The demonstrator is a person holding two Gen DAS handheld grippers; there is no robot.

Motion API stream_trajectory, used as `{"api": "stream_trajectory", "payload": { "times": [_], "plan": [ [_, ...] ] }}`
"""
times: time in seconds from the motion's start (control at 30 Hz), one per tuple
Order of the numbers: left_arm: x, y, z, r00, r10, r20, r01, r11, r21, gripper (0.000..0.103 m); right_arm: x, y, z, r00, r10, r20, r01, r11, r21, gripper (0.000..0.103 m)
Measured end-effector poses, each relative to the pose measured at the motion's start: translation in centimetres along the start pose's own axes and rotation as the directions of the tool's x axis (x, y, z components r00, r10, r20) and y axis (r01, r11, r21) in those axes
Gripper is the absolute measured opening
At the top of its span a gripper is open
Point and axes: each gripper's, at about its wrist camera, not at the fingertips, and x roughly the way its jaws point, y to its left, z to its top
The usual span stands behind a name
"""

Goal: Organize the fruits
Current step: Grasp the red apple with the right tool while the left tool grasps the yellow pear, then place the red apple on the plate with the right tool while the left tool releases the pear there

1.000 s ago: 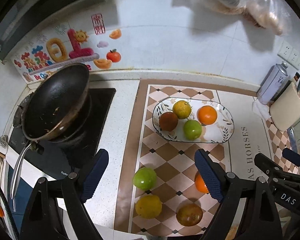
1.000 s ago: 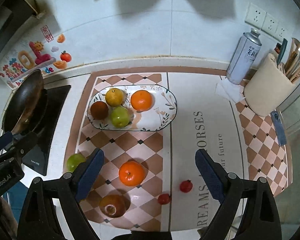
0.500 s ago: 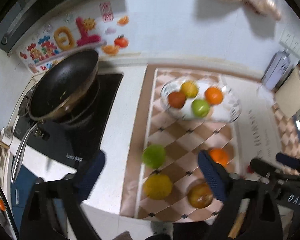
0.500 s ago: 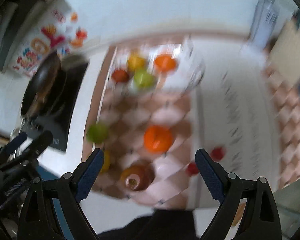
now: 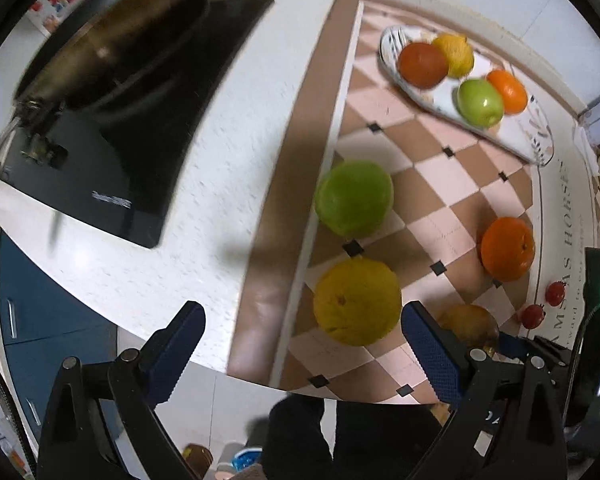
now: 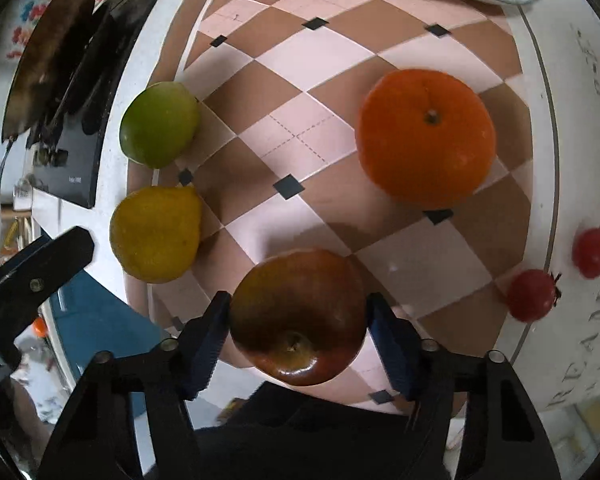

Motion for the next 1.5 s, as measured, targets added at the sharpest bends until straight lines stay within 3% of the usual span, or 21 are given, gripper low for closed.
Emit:
{"api": "stream_trajectory", "payload": {
  "times": [0.27,0.47,0.53,0.6,0.67,0.77,1.0,1.1,1.3,1.5],
  "plan": [
    [3.0,-3.1,0.4,0.997,0.053,-0.056,-0.046,0.993,0.112,0.1,-1.6,-3.1,0.0,0.997,-0.07,0.023,0.069,0.998,0.013,0.07],
    [5.4,-5.1,0.7,0.993,0.065,-0.097,-0.048,0.985,0.168,0.099,-1.8,-4.7,0.5,0.999,-0.048,0.01,0.047,0.998,0.041,0.07],
    [5.9,-5.4,0.7,0.993,0.055,-0.108,-0.037,0.986,0.162,0.09,-1.9,-4.7,0.5,0.999,-0.046,0.012,0.045,0.998,0.048,0.07],
    [6.3,-5.7,0.6,0.991,0.046,-0.125,-0.025,0.986,0.165,0.067,-1.9,-4.9,0.5,0.999,-0.037,0.011,0.037,0.998,0.055,0.07],
    [6.5,-6.0,0.3,0.99,0.036,-0.133,-0.013,0.985,0.17,0.062,-1.7,-5.0,0.6,1.0,-0.026,0.007,0.026,0.998,0.063,0.07],
    [6.2,-6.4,0.0,0.993,0.049,-0.109,-0.029,0.984,0.178,0.062,-1.9,-5.3,0.6,1.0,-0.02,0.006,0.02,0.997,0.068,0.07],
    [3.8,-7.4,-0.8,0.997,-0.03,-0.078,0.041,0.988,0.149,0.061,-2.6,-5.6,0.1,1.0,-0.008,0.028,0.006,0.997,0.079,0.07],
    [1.5,-8.1,-0.4,0.995,-0.088,-0.054,0.095,0.985,0.145,0.061,-4.3,-5.9,0.4,0.997,0.04,0.06,-0.046,0.994,0.103,0.069],
    [-3.8,-9.5,3.7,0.978,-0.208,0.005,0.205,0.967,0.152,0.061,-10.2,-7.6,3.3,0.976,0.107,0.188,-0.136,0.98,0.145,0.069],
    [-6.7,-10.9,11.5,0.969,-0.236,0.076,0.219,0.957,0.188,0.061,-14.0,-10.6,10.5,0.958,0.034,0.285,-0.088,0.98,0.179,0.069]
  ]
}}
